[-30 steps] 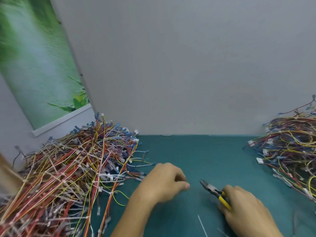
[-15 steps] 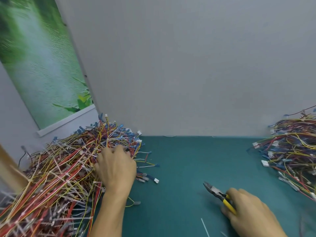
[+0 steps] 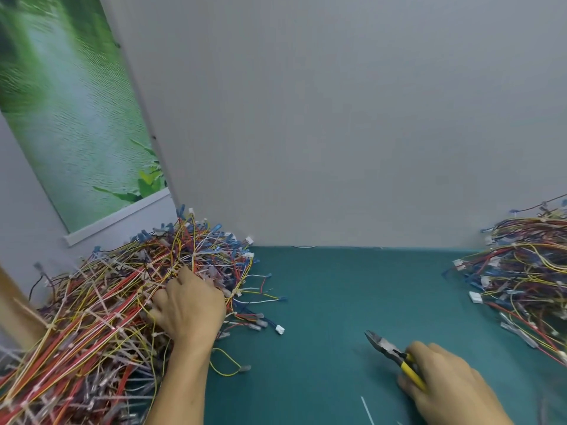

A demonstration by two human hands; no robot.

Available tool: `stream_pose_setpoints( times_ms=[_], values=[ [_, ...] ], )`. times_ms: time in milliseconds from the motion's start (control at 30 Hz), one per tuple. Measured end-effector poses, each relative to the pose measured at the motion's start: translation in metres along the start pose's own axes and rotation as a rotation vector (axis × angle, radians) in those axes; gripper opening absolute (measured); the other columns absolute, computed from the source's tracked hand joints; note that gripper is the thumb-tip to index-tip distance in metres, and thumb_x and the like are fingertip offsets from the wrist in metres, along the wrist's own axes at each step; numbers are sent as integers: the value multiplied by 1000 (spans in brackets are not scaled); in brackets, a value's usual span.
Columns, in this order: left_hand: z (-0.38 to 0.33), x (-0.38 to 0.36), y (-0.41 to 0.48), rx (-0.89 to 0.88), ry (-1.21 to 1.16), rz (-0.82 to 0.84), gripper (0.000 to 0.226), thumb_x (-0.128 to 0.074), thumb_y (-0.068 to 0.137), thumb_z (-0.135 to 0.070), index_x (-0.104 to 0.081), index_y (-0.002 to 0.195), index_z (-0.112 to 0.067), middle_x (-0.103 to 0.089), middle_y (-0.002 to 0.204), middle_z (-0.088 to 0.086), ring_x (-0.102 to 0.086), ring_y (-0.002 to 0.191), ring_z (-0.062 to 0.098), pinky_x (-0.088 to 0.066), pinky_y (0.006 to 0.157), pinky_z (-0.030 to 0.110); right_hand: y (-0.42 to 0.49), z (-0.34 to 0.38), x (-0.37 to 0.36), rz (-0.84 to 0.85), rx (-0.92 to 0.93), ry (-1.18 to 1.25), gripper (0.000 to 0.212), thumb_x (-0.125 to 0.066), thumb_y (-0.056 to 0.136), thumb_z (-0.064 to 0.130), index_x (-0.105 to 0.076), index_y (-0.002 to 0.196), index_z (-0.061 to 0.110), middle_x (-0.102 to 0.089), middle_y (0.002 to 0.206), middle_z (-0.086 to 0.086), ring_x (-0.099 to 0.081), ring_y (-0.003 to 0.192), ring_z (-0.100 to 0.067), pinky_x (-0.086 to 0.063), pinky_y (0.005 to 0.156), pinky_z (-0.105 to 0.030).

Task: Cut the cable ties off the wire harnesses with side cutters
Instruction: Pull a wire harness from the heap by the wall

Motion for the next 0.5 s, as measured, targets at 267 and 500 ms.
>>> stream_pose_setpoints(
  times_ms=[267,500],
  values=[
    [5,-20,18,24,-248,103,48,-45,99,-33,-40,141,-10,-54,133,14,-37,126,39,-34,98,50,1,0,-1,-6,9,-6,23,-47,90,54,-43,101,35,-49,105,10,-51,104,-12,-43,87,-27],
    [-3,44,13,-145,-688,-314,39,-51,97,-23,-47,135,-13,-63,92,-7,-58,95,25,-46,91,45,1,-2,0,-14,4,3,24,-47,90,55,-41,101,35,-47,104,13,-50,104,-12,-43,85,-26]
  ],
)
Point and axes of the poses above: each hand's wrist, its own y-axis towards the middle knuckle, its own x-axis out of the back of the hand, z = x × y, the point moved 10 cm from there along y, towards the middle knuckle
